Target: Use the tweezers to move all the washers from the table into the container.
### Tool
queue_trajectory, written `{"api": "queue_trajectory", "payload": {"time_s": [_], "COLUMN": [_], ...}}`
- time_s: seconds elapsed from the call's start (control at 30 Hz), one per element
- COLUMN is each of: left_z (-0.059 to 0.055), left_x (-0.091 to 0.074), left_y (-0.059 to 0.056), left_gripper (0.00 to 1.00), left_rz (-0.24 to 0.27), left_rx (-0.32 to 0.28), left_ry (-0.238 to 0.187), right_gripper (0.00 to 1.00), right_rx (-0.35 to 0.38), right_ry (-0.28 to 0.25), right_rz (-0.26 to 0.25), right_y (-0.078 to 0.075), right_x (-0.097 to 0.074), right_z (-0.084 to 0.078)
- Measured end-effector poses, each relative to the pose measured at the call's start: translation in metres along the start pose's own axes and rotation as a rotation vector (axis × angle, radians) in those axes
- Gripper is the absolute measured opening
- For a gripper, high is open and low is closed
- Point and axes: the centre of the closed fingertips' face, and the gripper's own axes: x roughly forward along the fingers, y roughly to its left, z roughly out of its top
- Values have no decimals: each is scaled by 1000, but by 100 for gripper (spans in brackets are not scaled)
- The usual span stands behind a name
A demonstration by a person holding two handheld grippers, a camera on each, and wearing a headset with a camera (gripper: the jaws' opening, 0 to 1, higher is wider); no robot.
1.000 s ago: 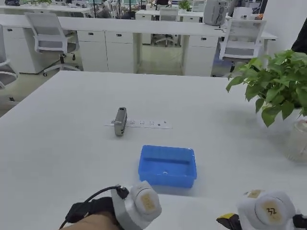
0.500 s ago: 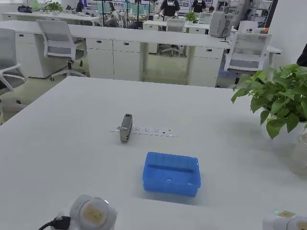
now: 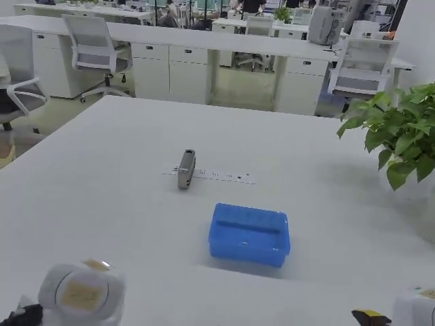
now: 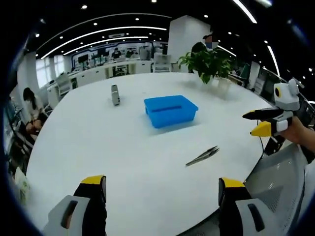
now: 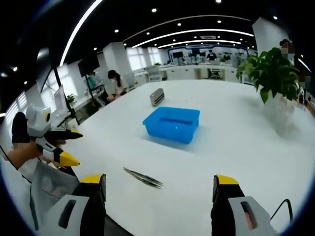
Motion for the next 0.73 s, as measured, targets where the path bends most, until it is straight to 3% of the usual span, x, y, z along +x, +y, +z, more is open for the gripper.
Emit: {"api": "queue_trajectory", "payload": {"time_s": [0.13, 0.27, 0.53, 0.73], "left_z": [-4, -8, -15, -15], "left_x": [-8, -13, -15, -19], "left_y": [6, 9, 12, 15], "left_gripper": [99, 99, 99, 99], "left_rz": [49, 70, 105, 116], "left_rx": [-18, -50, -56, -68], "left_ry": [-11, -20, -15, -28], "right_gripper": [97, 99, 99, 99], "right_rx": [-5, -49, -25, -4], "right_ry": [-16, 4, 10, 5], "right_rz": [-29, -89, -85, -75], "right_y": [-4, -14, -15, -10], "right_x": [-5, -10, -11, -9], "right_z": [2, -3, -8, -8]}}
